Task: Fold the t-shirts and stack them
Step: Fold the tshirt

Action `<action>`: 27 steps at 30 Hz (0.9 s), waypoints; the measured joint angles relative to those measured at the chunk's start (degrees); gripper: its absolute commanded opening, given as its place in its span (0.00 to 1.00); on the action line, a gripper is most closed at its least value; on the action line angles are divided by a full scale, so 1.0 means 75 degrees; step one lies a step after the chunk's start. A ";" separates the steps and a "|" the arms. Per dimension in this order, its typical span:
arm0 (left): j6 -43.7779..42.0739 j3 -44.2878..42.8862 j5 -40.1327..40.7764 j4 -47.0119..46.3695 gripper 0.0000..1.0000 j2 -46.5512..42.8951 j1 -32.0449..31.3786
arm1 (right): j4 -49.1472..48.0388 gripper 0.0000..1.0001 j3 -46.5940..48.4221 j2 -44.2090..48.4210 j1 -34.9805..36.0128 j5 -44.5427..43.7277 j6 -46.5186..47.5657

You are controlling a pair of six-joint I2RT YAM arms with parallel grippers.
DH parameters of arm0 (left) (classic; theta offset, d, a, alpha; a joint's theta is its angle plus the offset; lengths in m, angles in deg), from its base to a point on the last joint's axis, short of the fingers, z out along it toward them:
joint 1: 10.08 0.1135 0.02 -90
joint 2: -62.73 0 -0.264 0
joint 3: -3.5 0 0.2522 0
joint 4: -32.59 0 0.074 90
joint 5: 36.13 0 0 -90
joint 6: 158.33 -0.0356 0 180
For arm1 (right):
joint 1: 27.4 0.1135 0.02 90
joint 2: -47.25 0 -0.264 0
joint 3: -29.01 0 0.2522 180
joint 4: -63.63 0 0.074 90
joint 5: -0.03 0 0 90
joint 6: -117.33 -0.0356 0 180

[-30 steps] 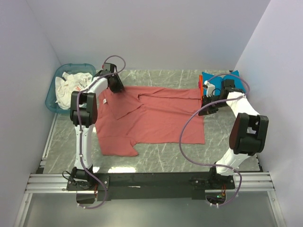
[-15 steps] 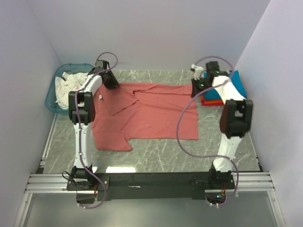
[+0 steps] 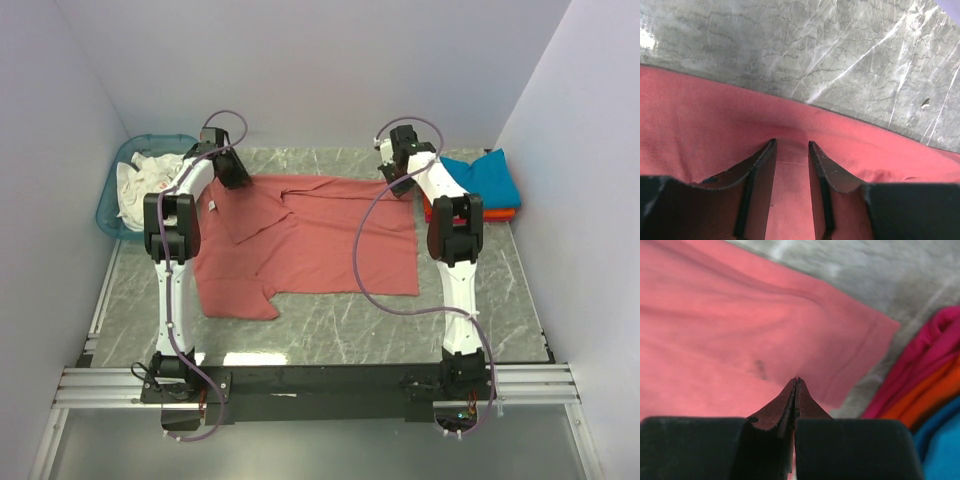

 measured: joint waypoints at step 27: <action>0.0449 -0.0102 -0.0836 -0.0108 0.58 0.0029 0.0052 | -0.0446 0.02 0.1789 -0.1620 0.0335 -0.2946 0.1649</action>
